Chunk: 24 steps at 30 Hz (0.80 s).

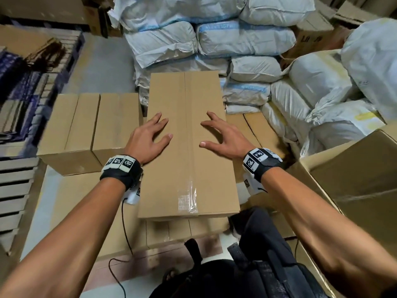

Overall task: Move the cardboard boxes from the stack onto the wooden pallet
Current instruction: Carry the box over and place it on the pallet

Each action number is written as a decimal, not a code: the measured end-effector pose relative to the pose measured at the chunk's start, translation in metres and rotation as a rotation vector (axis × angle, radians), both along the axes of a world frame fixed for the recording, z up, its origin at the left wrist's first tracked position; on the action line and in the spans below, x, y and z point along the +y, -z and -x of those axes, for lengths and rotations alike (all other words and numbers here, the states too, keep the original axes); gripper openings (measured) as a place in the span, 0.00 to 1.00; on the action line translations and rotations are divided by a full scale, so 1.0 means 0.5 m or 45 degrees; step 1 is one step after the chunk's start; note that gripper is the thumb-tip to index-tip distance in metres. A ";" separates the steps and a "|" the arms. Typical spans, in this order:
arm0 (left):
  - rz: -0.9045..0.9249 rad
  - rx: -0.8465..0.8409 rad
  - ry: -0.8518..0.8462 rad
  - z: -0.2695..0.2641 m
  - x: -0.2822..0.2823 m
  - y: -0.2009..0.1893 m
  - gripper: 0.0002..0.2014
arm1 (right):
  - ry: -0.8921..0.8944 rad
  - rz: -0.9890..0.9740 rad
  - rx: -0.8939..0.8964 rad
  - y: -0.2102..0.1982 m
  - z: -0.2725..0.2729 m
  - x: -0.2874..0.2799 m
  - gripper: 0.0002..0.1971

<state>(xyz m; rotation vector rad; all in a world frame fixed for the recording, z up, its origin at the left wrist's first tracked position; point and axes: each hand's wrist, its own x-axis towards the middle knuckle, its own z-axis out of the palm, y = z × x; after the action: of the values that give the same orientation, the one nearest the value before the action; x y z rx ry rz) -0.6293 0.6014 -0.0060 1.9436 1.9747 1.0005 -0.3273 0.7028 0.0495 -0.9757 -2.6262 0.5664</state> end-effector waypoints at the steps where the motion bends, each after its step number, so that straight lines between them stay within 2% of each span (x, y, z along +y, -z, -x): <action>1: 0.003 -0.004 -0.011 0.002 0.010 0.003 0.32 | -0.004 0.003 0.003 0.005 0.004 0.014 0.38; 5: 0.017 0.000 -0.050 0.008 0.062 0.023 0.32 | -0.045 0.017 0.016 0.030 0.019 0.088 0.36; 10: 0.094 0.005 -0.124 0.017 0.170 0.068 0.31 | -0.101 0.086 0.031 0.096 0.044 0.235 0.35; 19: 0.381 0.031 -0.309 0.057 0.461 0.209 0.33 | -0.255 0.364 0.125 0.332 0.138 0.610 0.32; 24: 0.507 0.061 -0.338 0.090 0.576 0.259 0.31 | -0.310 0.453 0.153 0.448 0.185 0.742 0.34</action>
<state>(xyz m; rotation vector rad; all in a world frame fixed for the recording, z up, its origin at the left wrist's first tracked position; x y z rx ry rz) -0.6741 0.8895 -0.1355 1.5363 2.2893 0.5524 -0.4196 1.0740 -0.1745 -0.6847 -2.6019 1.1446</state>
